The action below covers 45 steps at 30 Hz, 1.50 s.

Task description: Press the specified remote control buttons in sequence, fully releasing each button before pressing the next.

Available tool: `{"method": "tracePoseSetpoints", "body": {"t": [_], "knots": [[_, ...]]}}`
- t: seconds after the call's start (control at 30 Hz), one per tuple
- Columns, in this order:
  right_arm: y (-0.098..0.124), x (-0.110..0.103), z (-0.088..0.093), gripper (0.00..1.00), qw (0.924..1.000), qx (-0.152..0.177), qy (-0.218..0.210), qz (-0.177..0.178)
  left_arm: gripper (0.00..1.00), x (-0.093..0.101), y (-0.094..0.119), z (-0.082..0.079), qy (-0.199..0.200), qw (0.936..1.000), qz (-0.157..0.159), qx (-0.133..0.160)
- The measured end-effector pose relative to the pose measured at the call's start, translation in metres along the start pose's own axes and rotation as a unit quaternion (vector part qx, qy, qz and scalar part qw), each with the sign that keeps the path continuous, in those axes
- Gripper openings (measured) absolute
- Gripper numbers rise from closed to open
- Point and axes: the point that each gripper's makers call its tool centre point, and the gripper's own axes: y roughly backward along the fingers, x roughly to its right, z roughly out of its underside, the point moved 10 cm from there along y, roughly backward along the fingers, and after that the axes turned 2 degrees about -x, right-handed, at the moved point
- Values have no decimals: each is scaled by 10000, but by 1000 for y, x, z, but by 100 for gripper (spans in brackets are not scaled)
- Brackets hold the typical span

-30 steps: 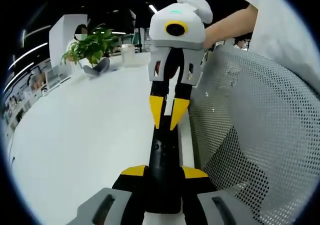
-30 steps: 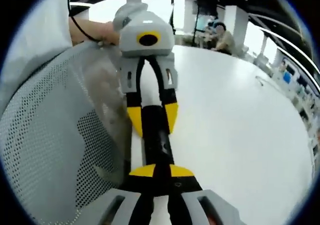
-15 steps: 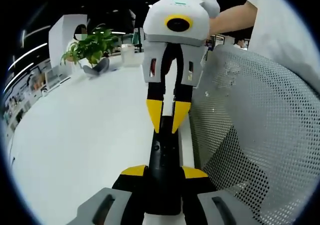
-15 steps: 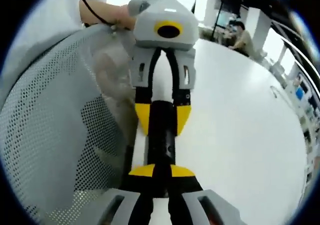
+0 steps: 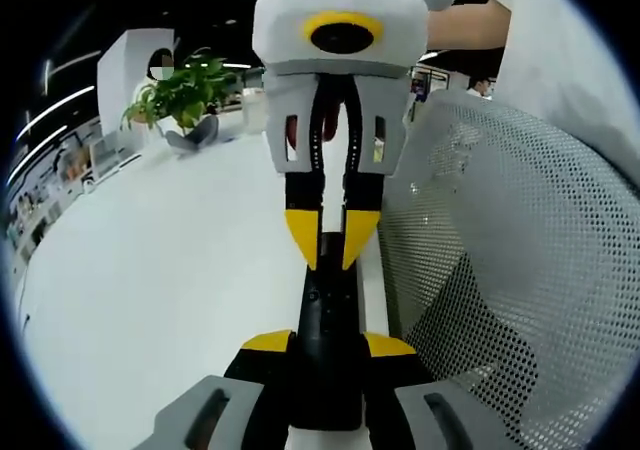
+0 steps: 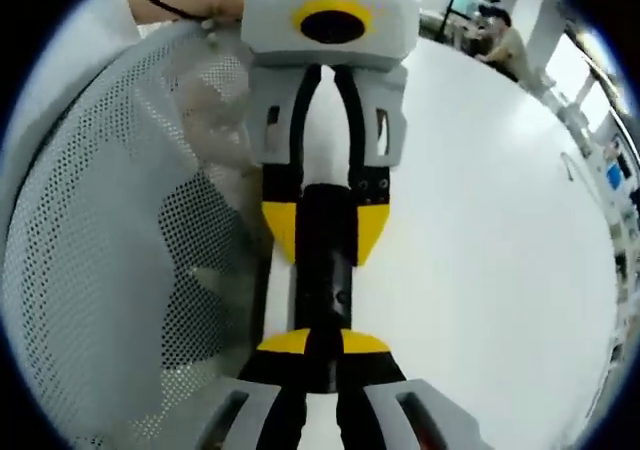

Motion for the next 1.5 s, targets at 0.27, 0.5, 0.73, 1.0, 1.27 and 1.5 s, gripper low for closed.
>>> {"method": "tracePoseSetpoints", "body": {"t": [0.27,0.5,0.73,1.0,1.27,1.5], "knots": [[0,-6,22,6,9922,1189,-275,237,25,1,0,0,14,10000,-17,11],[-2,-8,16,7,9933,1121,-109,270,25,1,0,0,16,10000,-11,11],[-1,-7,8,6,9963,785,276,207,25,1,0,0,11,10000,-8,7],[-3,-5,-12,6,9977,-217,633,81,25,1,0,0,14,10000,-10,3],[-7,1,-24,5,9964,-824,178,-53,25,1,0,0,38,10000,-44,7],[-2,-6,-3,5,9995,175,-98,253,25,1,0,0,22,10000,-36,-2]]}}
